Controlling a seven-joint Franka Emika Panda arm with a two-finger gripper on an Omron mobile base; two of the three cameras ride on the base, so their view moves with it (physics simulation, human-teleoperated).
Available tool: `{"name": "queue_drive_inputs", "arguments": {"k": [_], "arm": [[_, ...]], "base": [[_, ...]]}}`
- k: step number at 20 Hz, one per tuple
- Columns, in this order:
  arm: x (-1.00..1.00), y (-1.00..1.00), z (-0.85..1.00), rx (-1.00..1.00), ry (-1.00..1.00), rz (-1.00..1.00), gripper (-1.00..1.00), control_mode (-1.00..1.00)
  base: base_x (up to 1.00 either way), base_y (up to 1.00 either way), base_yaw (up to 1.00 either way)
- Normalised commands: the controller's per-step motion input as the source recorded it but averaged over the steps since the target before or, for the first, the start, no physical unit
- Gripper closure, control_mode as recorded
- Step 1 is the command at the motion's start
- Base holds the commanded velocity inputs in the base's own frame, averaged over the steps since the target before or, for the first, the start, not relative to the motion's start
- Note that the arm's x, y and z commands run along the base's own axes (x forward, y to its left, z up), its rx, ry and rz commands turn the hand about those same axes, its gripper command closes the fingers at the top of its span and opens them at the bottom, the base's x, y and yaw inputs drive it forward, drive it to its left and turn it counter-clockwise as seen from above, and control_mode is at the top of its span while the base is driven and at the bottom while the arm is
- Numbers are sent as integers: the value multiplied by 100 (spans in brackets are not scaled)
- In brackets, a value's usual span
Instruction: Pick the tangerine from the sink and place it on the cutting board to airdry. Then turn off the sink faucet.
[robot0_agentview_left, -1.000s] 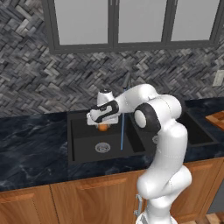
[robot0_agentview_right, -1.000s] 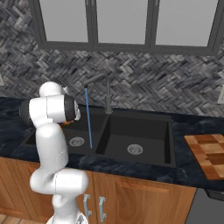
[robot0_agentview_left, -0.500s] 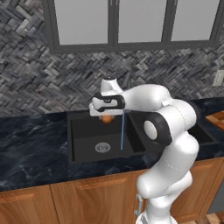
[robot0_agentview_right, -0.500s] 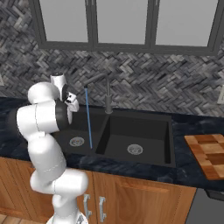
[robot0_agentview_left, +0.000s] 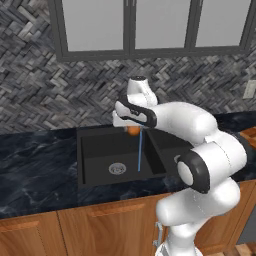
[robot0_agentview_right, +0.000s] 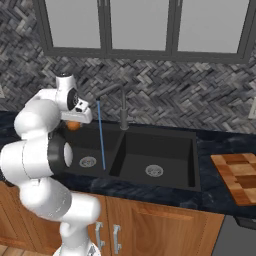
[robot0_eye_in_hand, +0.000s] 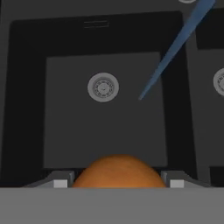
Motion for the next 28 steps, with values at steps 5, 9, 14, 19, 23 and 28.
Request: {"name": "queue_drive_inputs", "arguments": {"k": [5,9,14,19,23,28], "arm": [[-65,-50,44,0,0,-4,100,-100],[-76,-53,44,0,0,-4,100,-100],[-77,-53,40,0,0,-6,100,-100],[-66,-52,27,-7,-2,-11,100,-100],[-59,-51,14,-22,-15,-10,100,-100],[-50,-59,5,-21,-17,-7,100,-100]], "base": [[0,0,0],[0,0,0],[0,0,0],[0,0,0],[0,0,0],[0,0,0]]}}
